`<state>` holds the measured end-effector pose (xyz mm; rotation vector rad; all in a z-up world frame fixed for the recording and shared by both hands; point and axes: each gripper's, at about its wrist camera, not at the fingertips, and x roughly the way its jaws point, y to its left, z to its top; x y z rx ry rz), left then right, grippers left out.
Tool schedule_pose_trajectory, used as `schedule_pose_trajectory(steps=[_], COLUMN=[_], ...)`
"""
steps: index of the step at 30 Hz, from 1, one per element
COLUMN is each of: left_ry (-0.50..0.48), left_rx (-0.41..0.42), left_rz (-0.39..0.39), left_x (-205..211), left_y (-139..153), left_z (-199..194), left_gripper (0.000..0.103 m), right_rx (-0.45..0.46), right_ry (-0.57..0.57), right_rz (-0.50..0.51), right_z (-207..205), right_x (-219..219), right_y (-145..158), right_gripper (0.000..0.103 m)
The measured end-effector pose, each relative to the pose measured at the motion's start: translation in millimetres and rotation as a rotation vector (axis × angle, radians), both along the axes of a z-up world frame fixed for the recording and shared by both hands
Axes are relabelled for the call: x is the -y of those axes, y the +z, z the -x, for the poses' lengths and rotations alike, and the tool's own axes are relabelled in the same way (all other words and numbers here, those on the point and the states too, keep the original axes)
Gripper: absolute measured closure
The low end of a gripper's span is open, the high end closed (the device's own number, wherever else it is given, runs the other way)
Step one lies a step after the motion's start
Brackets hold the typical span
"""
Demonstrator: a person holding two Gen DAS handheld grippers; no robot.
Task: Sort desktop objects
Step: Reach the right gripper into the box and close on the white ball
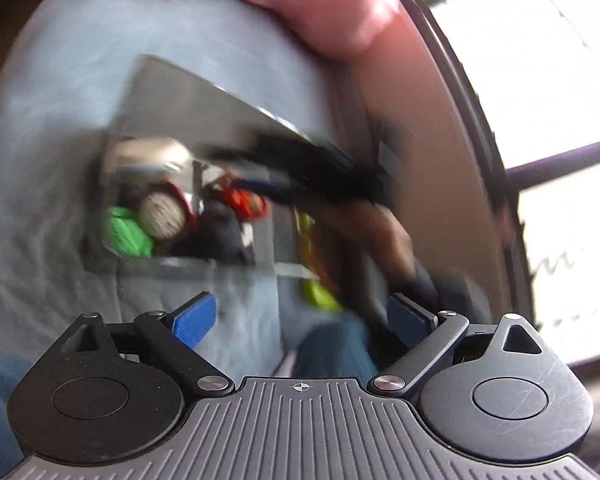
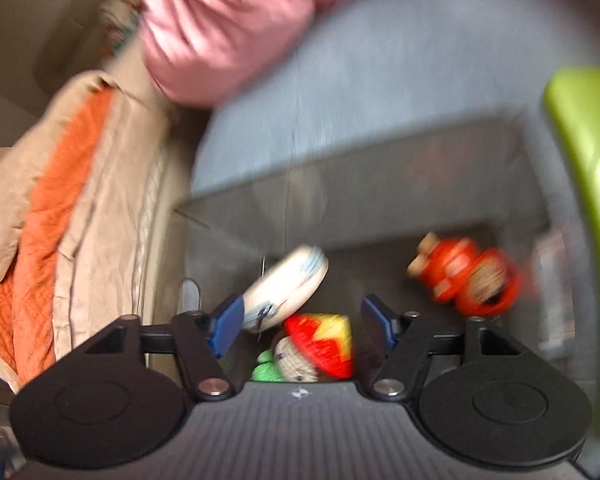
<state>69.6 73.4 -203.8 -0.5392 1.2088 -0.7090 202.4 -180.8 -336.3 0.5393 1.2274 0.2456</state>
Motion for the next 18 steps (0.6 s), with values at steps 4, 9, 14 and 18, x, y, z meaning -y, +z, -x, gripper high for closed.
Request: schedule_pose_trajectory(steps=[4,9,14,18], left_ry=[-0.163,-0.206,-0.183,-0.176], left_rx=[0.044,0.097,0.056,0.04], left_rz=[-0.04,-0.085,-0.043,-0.05], left_x=[41,50,38,41], left_y=[14,19,14,6], left_z=[23,35,32,37], left_gripper=[0.007,0.007,0.006,0.006], right_rx=[-0.179,-0.222,-0.004,0.125], right_ry=[-0.089,-0.106,0.126,0.288], right_rz=[-0.072,-0.216,0.07,0.262], right_z=[-26,-28,-27,-24], right_x=[-20,-21,-38,-53], right_y=[-47,-57,-14,3], right_gripper=[0.04,0.072,0.094,0.098])
